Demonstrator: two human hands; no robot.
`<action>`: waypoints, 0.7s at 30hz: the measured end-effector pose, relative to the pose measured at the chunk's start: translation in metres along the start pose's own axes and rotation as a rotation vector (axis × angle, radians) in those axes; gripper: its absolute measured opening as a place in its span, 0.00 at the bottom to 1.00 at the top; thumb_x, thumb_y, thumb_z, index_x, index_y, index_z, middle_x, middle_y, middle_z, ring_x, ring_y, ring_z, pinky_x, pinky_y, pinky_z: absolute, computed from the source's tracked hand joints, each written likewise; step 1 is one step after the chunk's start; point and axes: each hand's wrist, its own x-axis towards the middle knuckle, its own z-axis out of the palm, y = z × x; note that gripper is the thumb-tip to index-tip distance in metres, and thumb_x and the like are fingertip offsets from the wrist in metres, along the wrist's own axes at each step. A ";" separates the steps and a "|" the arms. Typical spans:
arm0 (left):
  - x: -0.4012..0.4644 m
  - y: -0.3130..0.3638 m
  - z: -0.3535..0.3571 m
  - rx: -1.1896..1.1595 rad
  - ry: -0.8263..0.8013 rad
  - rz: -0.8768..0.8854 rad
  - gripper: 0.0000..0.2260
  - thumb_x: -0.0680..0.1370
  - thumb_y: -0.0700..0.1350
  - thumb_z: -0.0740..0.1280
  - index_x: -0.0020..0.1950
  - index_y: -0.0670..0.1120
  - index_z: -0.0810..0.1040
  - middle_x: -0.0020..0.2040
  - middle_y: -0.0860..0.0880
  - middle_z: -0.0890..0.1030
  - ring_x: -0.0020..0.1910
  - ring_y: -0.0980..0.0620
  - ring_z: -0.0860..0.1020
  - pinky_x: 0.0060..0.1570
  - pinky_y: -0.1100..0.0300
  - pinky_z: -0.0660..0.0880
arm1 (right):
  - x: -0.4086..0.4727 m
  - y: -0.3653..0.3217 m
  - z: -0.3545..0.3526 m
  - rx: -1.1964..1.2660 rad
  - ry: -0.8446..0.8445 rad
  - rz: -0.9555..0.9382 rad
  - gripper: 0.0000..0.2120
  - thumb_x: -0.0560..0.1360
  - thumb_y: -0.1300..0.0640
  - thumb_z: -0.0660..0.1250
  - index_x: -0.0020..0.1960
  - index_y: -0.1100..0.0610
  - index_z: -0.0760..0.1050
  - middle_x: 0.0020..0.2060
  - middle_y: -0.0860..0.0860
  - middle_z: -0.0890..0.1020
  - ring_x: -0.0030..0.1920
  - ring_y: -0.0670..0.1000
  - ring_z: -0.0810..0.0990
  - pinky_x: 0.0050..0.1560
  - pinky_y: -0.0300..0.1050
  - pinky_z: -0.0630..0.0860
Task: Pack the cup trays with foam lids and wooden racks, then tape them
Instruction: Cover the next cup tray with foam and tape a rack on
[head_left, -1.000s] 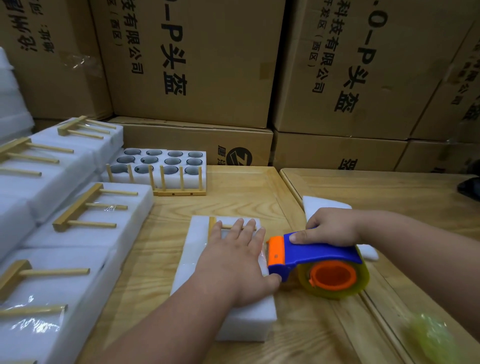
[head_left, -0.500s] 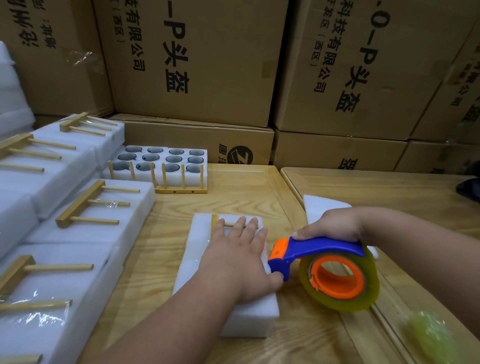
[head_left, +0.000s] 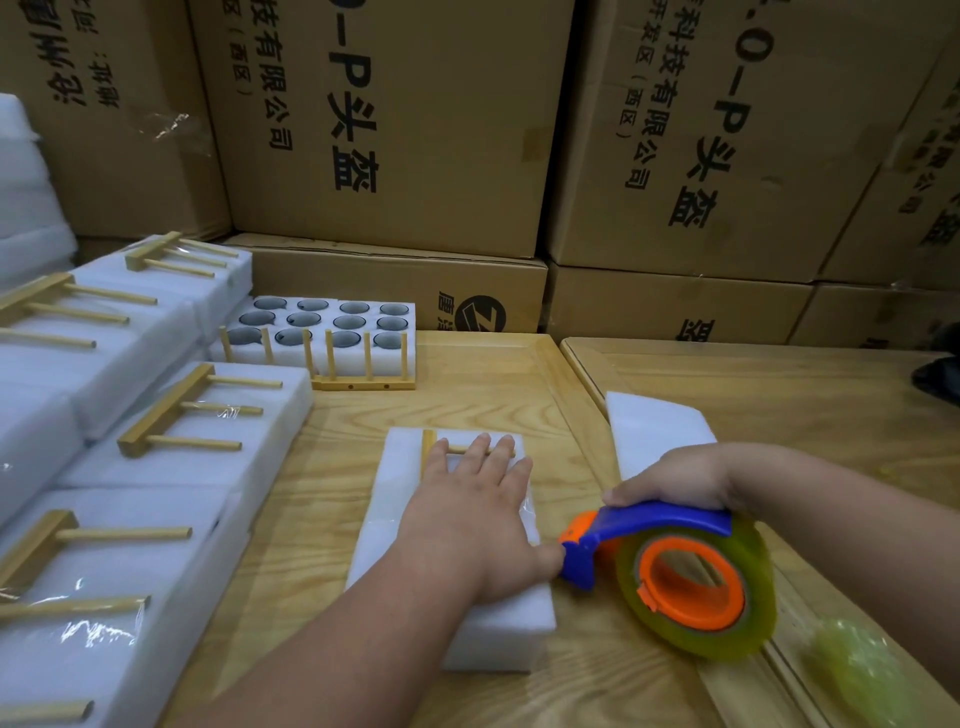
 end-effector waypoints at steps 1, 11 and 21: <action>0.000 0.000 0.000 0.001 -0.002 0.001 0.45 0.73 0.74 0.47 0.84 0.53 0.44 0.84 0.51 0.40 0.82 0.50 0.37 0.77 0.37 0.36 | 0.000 0.002 -0.002 -0.017 0.019 -0.001 0.26 0.70 0.28 0.69 0.48 0.51 0.83 0.35 0.46 0.87 0.35 0.45 0.86 0.35 0.38 0.77; 0.002 0.000 0.005 0.006 0.033 0.003 0.43 0.73 0.72 0.48 0.84 0.53 0.45 0.84 0.51 0.41 0.82 0.50 0.37 0.76 0.37 0.35 | -0.006 0.000 -0.038 0.462 0.280 -0.136 0.19 0.72 0.41 0.70 0.53 0.56 0.81 0.37 0.54 0.88 0.35 0.54 0.86 0.38 0.44 0.77; 0.002 0.000 0.006 0.006 0.034 -0.002 0.44 0.73 0.73 0.47 0.84 0.52 0.43 0.84 0.52 0.40 0.82 0.51 0.37 0.76 0.37 0.35 | 0.035 -0.020 0.043 -0.224 0.938 -0.266 0.15 0.78 0.41 0.60 0.41 0.51 0.67 0.34 0.46 0.75 0.36 0.52 0.74 0.40 0.49 0.67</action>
